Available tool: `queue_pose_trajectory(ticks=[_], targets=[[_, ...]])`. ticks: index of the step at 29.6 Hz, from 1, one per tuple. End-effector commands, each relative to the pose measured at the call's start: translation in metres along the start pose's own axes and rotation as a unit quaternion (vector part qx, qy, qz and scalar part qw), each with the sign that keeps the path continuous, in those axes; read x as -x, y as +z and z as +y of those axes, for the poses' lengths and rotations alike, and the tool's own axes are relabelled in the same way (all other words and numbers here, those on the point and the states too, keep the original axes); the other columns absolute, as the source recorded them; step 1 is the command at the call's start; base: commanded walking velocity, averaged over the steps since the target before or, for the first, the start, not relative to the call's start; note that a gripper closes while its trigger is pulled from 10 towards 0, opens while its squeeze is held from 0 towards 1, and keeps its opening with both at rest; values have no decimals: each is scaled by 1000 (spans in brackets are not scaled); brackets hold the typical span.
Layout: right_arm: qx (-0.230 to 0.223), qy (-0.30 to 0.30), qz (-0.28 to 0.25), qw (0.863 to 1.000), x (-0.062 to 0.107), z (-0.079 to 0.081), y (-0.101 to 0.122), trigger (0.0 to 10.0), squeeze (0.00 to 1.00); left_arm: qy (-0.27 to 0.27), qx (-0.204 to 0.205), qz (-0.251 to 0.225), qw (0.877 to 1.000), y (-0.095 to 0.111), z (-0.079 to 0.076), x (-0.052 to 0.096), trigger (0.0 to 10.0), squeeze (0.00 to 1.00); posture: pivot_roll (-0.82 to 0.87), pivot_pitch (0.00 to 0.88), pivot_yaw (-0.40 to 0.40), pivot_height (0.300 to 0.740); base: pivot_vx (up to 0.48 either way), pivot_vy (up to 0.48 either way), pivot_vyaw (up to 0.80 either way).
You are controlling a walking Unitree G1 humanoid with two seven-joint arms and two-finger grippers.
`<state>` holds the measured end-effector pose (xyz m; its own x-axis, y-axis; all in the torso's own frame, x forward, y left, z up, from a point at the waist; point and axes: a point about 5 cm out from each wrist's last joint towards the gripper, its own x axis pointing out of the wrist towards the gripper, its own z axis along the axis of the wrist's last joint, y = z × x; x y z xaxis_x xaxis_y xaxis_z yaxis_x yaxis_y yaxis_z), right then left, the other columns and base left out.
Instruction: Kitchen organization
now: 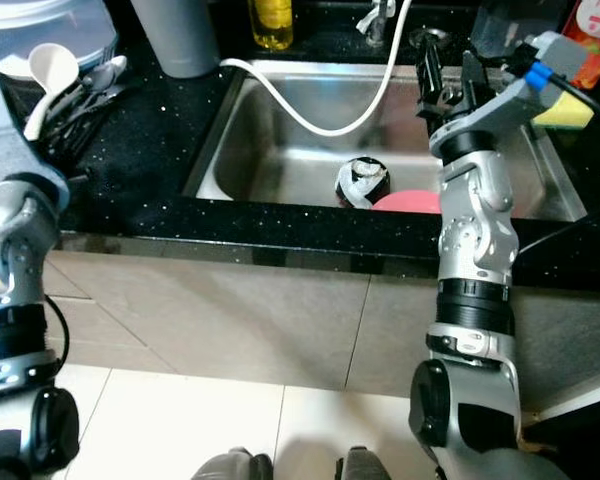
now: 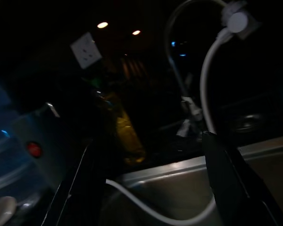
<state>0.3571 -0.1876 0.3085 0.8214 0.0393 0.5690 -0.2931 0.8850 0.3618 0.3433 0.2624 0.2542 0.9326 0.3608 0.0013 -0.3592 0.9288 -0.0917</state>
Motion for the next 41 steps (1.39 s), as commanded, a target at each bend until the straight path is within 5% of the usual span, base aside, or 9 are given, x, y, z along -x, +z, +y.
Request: queue_pose_trajectory(ticks=[1, 7, 14, 16, 19, 22, 32, 36, 41], targets=[[-12, -9, 1, 1000, 4, -2, 1, 10000, 0, 16, -25, 2, 1000, -1, 5, -3, 10000, 0, -58, 107, 85, 740, 0, 0, 0], [9, -24, 16, 1000, 14, -6, 0, 10000, 0, 49, -91, 9, 995, -3, 19, -16, 10000, 0, -95, 98, 102, 740, 0, 0, 0], [20, -29, 14, 999, 16, -10, 5, 10000, 0, 28, -62, 30, 997, -6, 21, -27, 10000, 0, -102, 99, 105, 740, 0, 0, 0], [25, -33, 12, 999, 16, -13, 10, 10000, 0, -32, -44, 38, 998, -4, 6, -34, 10000, 0, -108, 108, 106, 740, 0, 0, 0], [28, -34, 12, 999, 16, -13, 11, 10000, 0, -49, -38, 39, 997, -2, -1, -39, 10000, 0, -109, 110, 107, 740, 0, 0, 0], [33, -34, 12, 999, 16, -12, 13, 10000, 0, -61, 16, 20, 998, 8, -14, -48, 10000, 0, -113, 126, 108, 740, 0, 0, 0], [42, -35, 18, 998, 18, -11, 16, 10000, 0, 18, 102, 75, 992, -10, -17, -55, 10000, 0, -123, 164, 111, 740, 0, 0, 0], [50, -43, 20, 998, 20, -16, 19, 10000, 0, 94, 132, 80, 984, -17, 3, -55, 10000, 0, -113, 184, 113, 740, 0, 0, 0], [52, -47, 22, 997, 21, -19, 19, 10000, 0, 115, 144, 89, 979, -23, 10, -55, 10000, 0, -107, 193, 110, 740, 0, 0, 0]])
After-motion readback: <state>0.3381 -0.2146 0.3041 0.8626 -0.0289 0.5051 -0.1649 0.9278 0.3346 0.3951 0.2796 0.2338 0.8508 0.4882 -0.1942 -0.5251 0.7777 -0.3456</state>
